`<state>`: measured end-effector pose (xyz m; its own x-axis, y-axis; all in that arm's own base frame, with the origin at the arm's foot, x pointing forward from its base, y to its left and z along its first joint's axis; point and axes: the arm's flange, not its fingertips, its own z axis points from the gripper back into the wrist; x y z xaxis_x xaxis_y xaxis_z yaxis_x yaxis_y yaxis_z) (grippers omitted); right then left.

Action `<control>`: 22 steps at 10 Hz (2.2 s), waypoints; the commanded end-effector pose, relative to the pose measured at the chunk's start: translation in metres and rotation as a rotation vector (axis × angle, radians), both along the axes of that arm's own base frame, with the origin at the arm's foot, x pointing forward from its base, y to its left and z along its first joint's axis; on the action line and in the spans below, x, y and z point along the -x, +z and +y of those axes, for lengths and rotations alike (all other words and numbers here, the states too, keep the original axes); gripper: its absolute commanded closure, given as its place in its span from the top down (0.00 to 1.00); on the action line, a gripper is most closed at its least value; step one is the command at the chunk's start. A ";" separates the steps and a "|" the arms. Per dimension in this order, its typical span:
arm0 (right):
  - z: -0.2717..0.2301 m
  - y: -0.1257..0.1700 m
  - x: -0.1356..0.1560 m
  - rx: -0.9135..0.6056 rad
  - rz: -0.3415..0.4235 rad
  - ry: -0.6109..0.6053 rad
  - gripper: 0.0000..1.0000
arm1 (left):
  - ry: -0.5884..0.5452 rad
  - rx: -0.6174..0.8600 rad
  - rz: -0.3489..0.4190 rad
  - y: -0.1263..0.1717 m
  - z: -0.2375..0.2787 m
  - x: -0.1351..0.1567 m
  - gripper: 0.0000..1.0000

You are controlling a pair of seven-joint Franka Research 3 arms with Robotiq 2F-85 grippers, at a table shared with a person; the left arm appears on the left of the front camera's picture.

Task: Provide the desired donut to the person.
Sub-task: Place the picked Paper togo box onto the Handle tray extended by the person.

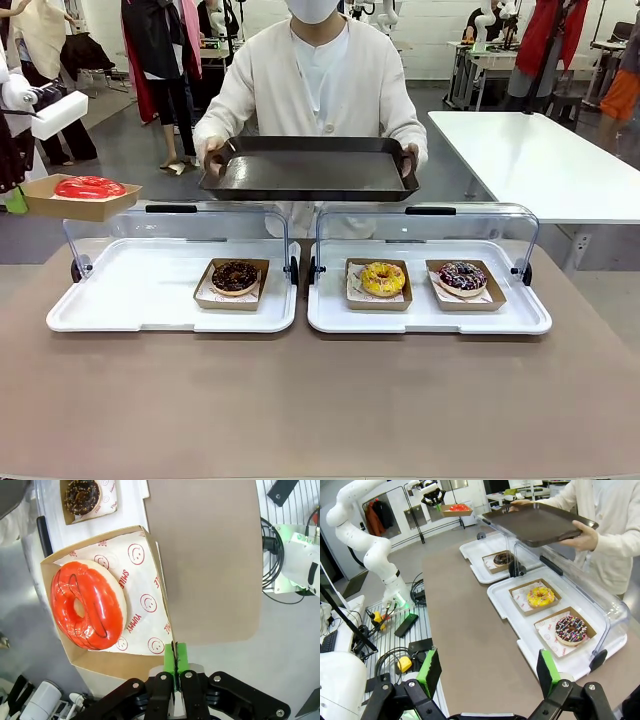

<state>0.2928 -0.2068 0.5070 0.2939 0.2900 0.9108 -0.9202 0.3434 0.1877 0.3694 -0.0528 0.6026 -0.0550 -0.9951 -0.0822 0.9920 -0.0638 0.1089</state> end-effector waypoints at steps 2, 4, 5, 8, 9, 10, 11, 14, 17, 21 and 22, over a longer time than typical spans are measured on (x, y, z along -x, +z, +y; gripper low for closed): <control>0.000 0.001 -0.001 -0.019 -0.022 0.003 1.00 | 0.005 -0.014 -0.007 0.001 0.001 0.003 0.00; 0.000 0.001 -0.001 -0.019 -0.022 0.003 1.00 | 0.005 -0.014 -0.007 0.001 0.001 0.003 0.00; 0.000 0.001 -0.001 -0.019 -0.022 0.003 1.00 | 0.005 -0.014 -0.007 0.001 0.001 0.003 0.00; 0.000 0.001 -0.001 -0.019 -0.022 0.003 1.00 | 0.001 -0.007 -0.009 0.007 0.002 -0.004 0.01; 0.000 0.001 -0.001 -0.019 -0.022 0.003 1.00 | 0.012 -0.007 -0.015 0.011 0.004 -0.004 0.01; 0.000 0.001 -0.001 -0.019 -0.022 0.003 1.00 | 0.026 -0.005 -0.027 0.021 0.002 0.000 0.01; 0.000 0.001 -0.001 -0.019 -0.022 0.003 1.00 | 0.035 -0.024 -0.051 0.039 0.000 0.003 0.01; 0.000 0.001 -0.001 -0.019 -0.022 0.003 1.00 | -0.009 0.014 -0.057 0.097 -0.021 -0.012 0.01; 0.000 0.001 -0.001 -0.019 -0.022 0.003 1.00 | -0.041 0.020 -0.099 0.110 -0.075 -0.048 0.01; 0.000 0.001 -0.001 -0.019 -0.022 0.003 1.00 | -0.044 0.061 -0.122 0.078 -0.142 -0.078 0.01; 0.000 0.001 -0.001 -0.019 -0.022 0.003 1.00 | -0.031 0.078 -0.114 0.063 -0.153 -0.081 0.01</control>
